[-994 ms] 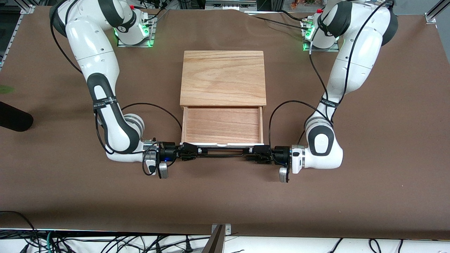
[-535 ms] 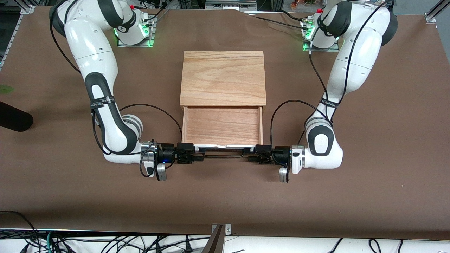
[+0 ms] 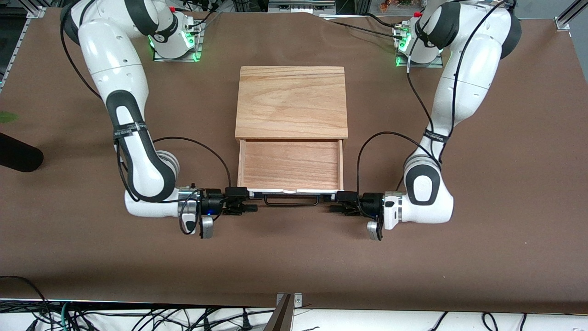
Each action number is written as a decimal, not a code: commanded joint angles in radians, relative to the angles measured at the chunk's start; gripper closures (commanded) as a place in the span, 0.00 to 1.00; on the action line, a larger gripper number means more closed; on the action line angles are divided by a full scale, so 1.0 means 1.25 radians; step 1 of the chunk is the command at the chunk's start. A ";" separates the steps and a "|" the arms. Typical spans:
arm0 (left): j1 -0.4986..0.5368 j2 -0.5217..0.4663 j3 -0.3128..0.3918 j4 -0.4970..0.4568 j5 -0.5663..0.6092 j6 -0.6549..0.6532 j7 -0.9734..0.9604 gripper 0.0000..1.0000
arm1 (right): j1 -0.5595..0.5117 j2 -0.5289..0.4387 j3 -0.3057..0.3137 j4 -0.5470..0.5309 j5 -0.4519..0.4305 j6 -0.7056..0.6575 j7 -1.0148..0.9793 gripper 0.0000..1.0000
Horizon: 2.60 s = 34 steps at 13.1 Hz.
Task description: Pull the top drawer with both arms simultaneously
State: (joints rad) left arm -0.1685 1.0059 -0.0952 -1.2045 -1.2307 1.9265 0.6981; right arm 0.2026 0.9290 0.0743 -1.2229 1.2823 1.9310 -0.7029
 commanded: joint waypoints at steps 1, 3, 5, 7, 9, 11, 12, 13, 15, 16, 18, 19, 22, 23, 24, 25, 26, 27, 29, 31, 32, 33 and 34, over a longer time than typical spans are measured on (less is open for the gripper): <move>0.015 -0.058 0.006 -0.002 0.121 -0.025 -0.050 0.00 | -0.022 -0.068 -0.004 -0.012 -0.130 -0.033 0.069 0.00; 0.033 -0.081 0.022 -0.001 0.177 -0.070 -0.050 0.00 | -0.037 -0.100 -0.004 -0.012 -0.247 -0.038 0.087 0.00; 0.034 -0.098 0.064 -0.001 0.210 -0.133 -0.050 0.00 | -0.055 -0.143 -0.007 -0.013 -0.354 -0.087 0.125 0.00; 0.033 -0.119 0.129 0.048 0.238 -0.219 -0.050 0.00 | -0.064 -0.197 -0.027 -0.013 -0.501 -0.147 0.177 0.00; 0.034 -0.122 0.150 0.114 0.348 -0.309 -0.052 0.00 | -0.064 -0.257 -0.037 -0.017 -0.674 -0.208 0.245 0.00; 0.034 -0.168 0.179 0.135 0.443 -0.340 -0.050 0.00 | -0.063 -0.313 -0.039 -0.016 -0.798 -0.274 0.270 0.00; 0.034 -0.193 0.182 0.135 0.497 -0.340 -0.049 0.00 | -0.058 -0.348 -0.039 -0.016 -0.881 -0.307 0.281 0.00; 0.034 -0.221 0.182 0.134 0.559 -0.340 -0.048 0.00 | -0.057 -0.380 -0.037 -0.021 -0.972 -0.336 0.315 0.00; 0.034 -0.269 0.180 0.125 0.659 -0.340 -0.044 0.00 | -0.063 -0.424 -0.048 -0.022 -1.011 -0.431 0.340 0.00; 0.034 -0.299 0.180 0.123 0.713 -0.340 -0.046 0.00 | -0.063 -0.452 -0.075 -0.024 -1.014 -0.472 0.341 0.00; 0.034 -0.344 0.180 0.119 0.810 -0.340 -0.047 0.00 | -0.065 -0.528 -0.090 -0.096 -1.017 -0.483 0.348 0.00; 0.034 -0.360 0.180 0.120 0.847 -0.337 -0.048 0.00 | -0.082 -0.577 -0.089 -0.171 -1.016 -0.434 0.349 0.00; 0.034 -0.409 0.179 0.120 0.958 -0.334 -0.052 0.00 | -0.119 -0.718 -0.086 -0.372 -1.018 -0.344 0.476 0.00; 0.034 -0.420 0.178 0.120 0.981 -0.334 -0.058 0.00 | -0.119 -0.756 -0.086 -0.421 -1.023 -0.308 0.541 0.00; 0.035 -0.427 0.179 0.120 0.986 -0.336 -0.077 0.00 | -0.119 -0.788 -0.086 -0.463 -1.025 -0.279 0.589 0.00; 0.041 -0.438 0.180 0.117 0.987 -0.339 -0.107 0.00 | -0.120 -0.797 -0.086 -0.477 -1.025 -0.259 0.599 0.00; 0.048 -0.456 0.180 0.099 0.987 -0.343 -0.149 0.00 | -0.128 -0.796 -0.089 -0.470 -1.025 -0.243 0.594 0.00; 0.048 -0.482 0.179 0.067 0.987 -0.351 -0.215 0.00 | -0.131 -0.792 -0.089 -0.453 -1.027 -0.215 0.592 0.00; 0.048 -0.528 0.176 0.032 0.987 -0.380 -0.358 0.00 | -0.133 -0.789 -0.091 -0.434 -1.023 -0.230 0.584 0.00; 0.048 -0.563 0.168 0.024 0.986 -0.450 -0.499 0.00 | -0.133 -0.781 -0.115 -0.426 -1.026 -0.235 0.587 0.00; 0.054 -0.578 0.157 0.008 0.986 -0.478 -0.542 0.00 | -0.130 -0.779 -0.115 -0.416 -1.027 -0.235 0.587 0.00; 0.070 -0.592 0.145 -0.017 0.976 -0.478 -0.551 0.00 | -0.129 -0.778 -0.115 -0.411 -1.028 -0.237 0.589 0.00; 0.089 -0.605 0.124 -0.040 0.974 -0.478 -0.552 0.00 | -0.128 -0.778 -0.113 -0.411 -1.028 -0.235 0.593 0.00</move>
State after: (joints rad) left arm -0.0985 0.3198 0.1104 -1.1442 -0.0288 1.3219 0.0566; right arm 0.0419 -0.0454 -0.0735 -1.7584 0.0110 1.6426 0.0198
